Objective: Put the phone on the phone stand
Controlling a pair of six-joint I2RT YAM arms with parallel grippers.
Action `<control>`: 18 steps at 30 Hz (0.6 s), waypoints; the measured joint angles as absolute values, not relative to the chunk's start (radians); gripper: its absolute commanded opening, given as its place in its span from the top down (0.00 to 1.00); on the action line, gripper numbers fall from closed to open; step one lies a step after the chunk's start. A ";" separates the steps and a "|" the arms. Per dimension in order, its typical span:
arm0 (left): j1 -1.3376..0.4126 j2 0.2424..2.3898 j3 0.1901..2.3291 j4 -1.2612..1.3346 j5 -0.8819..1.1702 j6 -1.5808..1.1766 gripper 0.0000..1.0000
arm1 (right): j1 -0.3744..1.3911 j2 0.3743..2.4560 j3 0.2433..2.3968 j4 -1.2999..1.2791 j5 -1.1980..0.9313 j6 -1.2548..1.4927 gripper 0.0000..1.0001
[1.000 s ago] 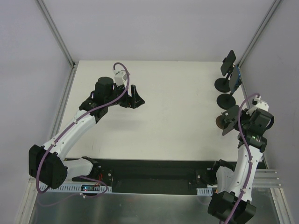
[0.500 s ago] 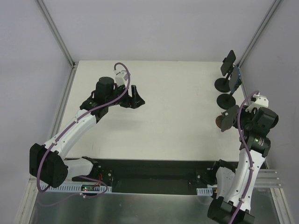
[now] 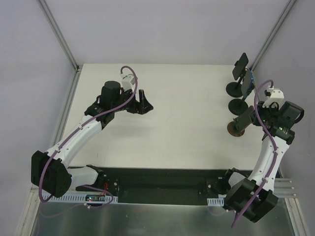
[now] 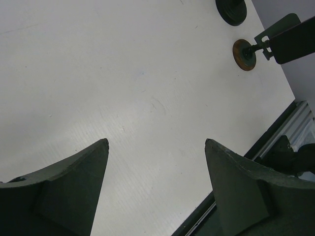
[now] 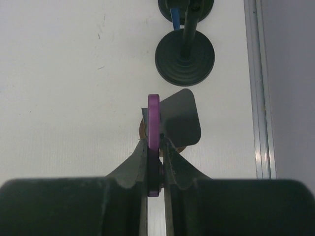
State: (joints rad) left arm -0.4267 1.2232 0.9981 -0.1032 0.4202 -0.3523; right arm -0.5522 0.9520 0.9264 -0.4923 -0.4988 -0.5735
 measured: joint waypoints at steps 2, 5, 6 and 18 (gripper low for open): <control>-0.432 1.223 0.998 -0.101 0.420 -0.352 0.20 | -0.560 0.964 0.934 -0.479 -0.535 -0.597 1.00; -0.439 1.223 0.998 -0.099 0.422 -0.352 0.20 | -0.560 0.982 0.939 -0.464 -0.585 -0.621 1.00; -0.440 1.223 0.998 -0.099 0.423 -0.352 0.20 | -0.561 0.989 0.939 -0.459 -0.595 -0.625 1.00; -0.466 1.217 0.998 -0.092 0.437 -0.350 0.21 | -0.579 1.053 0.939 -0.436 -0.632 -0.637 1.00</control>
